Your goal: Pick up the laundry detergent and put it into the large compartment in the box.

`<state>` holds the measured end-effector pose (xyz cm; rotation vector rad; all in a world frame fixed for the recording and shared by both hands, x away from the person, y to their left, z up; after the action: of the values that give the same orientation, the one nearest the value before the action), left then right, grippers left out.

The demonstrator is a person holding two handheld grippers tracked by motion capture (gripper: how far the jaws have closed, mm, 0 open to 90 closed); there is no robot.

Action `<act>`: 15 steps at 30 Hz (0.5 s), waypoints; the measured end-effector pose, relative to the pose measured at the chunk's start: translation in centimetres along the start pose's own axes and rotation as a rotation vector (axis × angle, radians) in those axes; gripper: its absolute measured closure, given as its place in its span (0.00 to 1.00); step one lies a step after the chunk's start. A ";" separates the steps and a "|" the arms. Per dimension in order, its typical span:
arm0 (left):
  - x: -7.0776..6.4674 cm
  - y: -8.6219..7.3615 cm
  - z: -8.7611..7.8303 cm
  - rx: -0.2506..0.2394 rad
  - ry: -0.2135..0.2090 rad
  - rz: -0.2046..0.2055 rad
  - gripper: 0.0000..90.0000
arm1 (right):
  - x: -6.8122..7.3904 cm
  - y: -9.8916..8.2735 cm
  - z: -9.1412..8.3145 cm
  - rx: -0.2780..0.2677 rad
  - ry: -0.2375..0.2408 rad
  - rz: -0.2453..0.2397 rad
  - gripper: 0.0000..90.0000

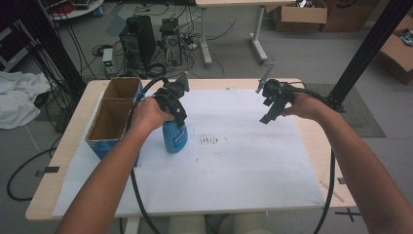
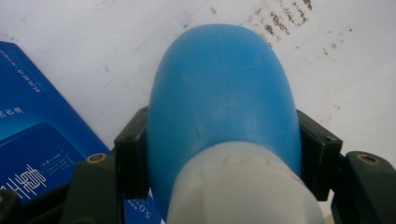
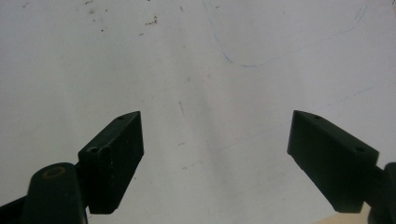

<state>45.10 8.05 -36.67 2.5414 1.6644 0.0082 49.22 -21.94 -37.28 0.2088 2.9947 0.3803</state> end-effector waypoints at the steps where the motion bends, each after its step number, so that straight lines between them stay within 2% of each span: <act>1: 0.0 0.0 0.0 -0.002 0.000 0.001 0.41 | 0.0 0.0 0.0 0.002 0.000 -0.001 0.21; 15: 0.0 0.1 -0.1 -0.010 0.014 0.011 0.42 | 0.0 0.1 0.1 -0.003 0.000 -0.008 0.21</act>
<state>45.14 8.03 -36.59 2.5490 1.6512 0.0356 49.19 -21.81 -37.30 0.1964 2.9941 0.3844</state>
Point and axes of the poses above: each handheld gripper's, and its own axes: z roughly forward along the jaws, y roughly out of its top, x roughly to its left, the point moved 8 cm from there along z, roughly forward along the jaws, and after that the axes turned 10 degrees about -z, right-handed, at the moved point
